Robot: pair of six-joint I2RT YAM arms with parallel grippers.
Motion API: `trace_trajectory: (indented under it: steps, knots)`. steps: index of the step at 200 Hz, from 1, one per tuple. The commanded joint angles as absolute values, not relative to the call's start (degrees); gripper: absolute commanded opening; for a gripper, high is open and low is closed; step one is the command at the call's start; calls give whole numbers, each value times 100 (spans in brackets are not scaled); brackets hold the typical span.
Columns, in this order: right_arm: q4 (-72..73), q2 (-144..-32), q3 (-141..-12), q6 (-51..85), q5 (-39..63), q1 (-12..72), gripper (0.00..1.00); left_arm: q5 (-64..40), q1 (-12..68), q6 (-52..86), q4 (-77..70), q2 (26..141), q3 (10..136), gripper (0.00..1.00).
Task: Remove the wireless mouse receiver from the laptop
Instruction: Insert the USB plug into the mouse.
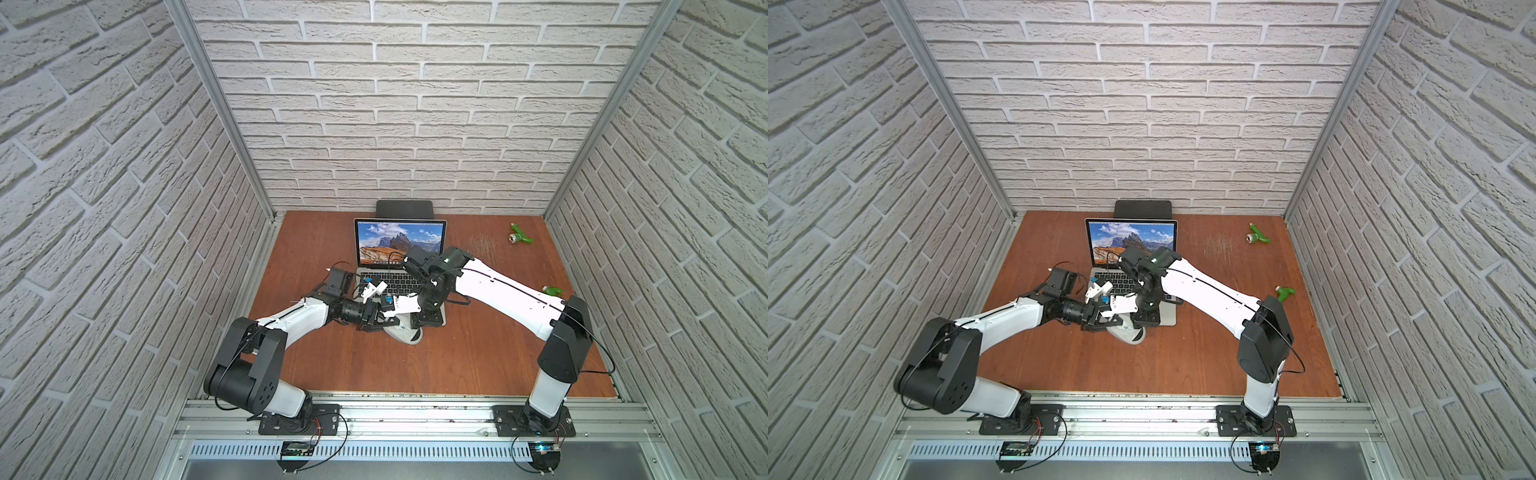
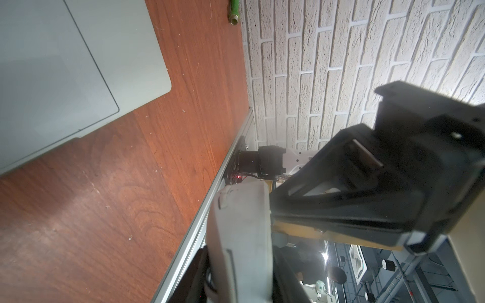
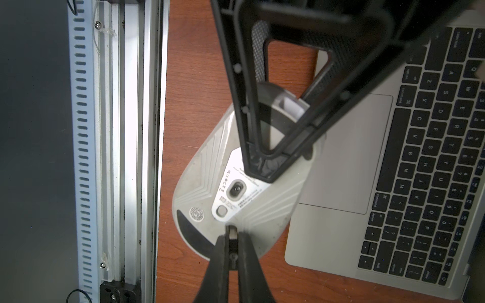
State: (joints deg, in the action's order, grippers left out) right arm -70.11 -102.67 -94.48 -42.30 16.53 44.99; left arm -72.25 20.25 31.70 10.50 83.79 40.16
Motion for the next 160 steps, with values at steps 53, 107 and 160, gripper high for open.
trace_trajectory:
  steps: [53,107,160]
  knots:
    - [-6972,-10219,-9304,-4122,1597,4433,2,-7594,1942,3135,841,8157,4093,0]
    - [-6921,-10292,-9316,-4078,1564,4483,2,-7585,1934,3124,836,8144,4099,0]
    - [-6970,-10474,-9458,-4009,1488,4583,3,-7589,1920,3109,854,8147,4097,0]
